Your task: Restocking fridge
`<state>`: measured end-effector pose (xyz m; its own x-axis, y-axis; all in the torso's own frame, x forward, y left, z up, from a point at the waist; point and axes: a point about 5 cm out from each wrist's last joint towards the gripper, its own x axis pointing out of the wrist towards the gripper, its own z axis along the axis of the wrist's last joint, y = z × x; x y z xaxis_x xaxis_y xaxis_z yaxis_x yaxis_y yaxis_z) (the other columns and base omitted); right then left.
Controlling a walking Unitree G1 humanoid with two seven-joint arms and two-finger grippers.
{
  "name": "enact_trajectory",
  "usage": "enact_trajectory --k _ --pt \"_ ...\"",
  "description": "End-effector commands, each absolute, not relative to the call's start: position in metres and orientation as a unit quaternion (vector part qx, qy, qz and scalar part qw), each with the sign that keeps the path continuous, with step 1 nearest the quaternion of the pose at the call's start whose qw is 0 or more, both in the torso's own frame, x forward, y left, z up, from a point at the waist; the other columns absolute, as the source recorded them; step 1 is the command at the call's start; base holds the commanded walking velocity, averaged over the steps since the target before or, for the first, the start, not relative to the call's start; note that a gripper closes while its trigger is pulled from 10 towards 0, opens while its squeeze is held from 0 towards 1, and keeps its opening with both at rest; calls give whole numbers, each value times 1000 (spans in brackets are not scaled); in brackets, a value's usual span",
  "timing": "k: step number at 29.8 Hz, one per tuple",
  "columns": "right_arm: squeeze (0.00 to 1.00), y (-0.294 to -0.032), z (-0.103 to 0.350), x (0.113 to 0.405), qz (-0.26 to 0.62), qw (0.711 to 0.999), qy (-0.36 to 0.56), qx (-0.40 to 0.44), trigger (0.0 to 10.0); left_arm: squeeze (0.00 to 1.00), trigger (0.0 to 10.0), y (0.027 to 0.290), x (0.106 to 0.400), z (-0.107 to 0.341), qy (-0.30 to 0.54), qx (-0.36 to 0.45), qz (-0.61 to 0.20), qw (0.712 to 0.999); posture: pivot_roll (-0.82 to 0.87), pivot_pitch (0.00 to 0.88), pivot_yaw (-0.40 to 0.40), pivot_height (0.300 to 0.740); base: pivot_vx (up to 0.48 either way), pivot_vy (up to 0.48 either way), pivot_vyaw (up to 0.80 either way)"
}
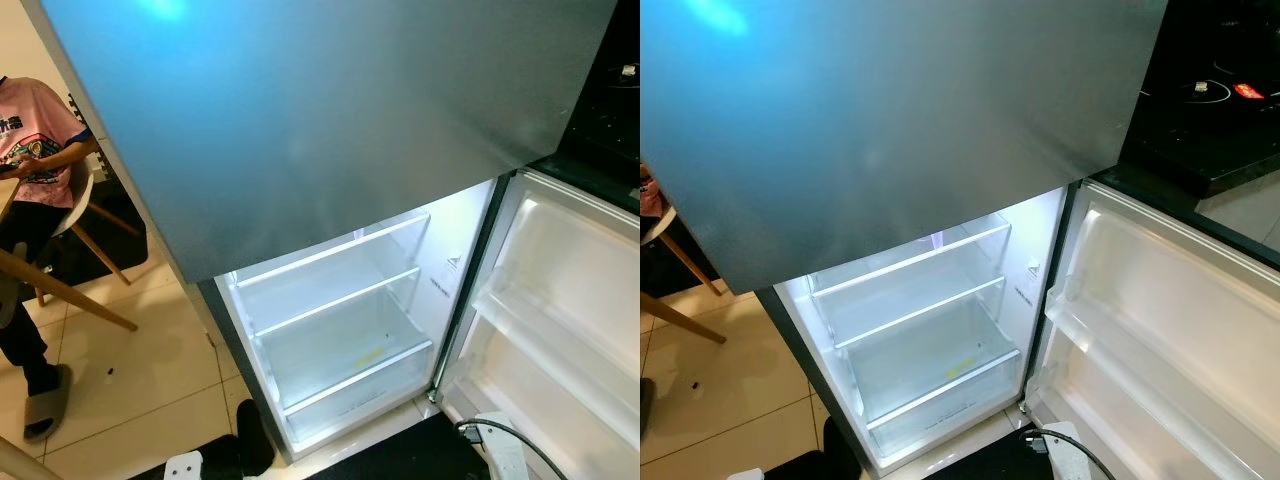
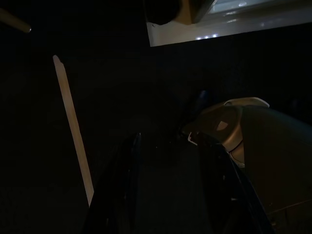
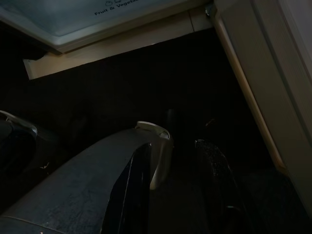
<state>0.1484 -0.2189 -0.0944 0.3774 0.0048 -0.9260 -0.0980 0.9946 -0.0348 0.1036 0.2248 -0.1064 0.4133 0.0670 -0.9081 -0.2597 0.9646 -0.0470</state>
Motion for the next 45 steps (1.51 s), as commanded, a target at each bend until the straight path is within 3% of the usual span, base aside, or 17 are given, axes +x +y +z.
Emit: enact_trajectory --k 1,25,45 --pt "0 -218 -93 153 31 832 552 -49 10000 0 10000 229 103 -106 536 -85 99 834 -9 0 14 740 -281 0 0" --pt "0 -226 -94 146 22 825 562 -57 10000 0 10000 216 102 -109 547 -71 71 831 -32 0 16 740 -299 0 0" --pt "0 -225 -96 142 22 823 565 -56 10000 0 10000 214 106 -108 543 -72 66 834 -37 0 21 740 -480 0 0"
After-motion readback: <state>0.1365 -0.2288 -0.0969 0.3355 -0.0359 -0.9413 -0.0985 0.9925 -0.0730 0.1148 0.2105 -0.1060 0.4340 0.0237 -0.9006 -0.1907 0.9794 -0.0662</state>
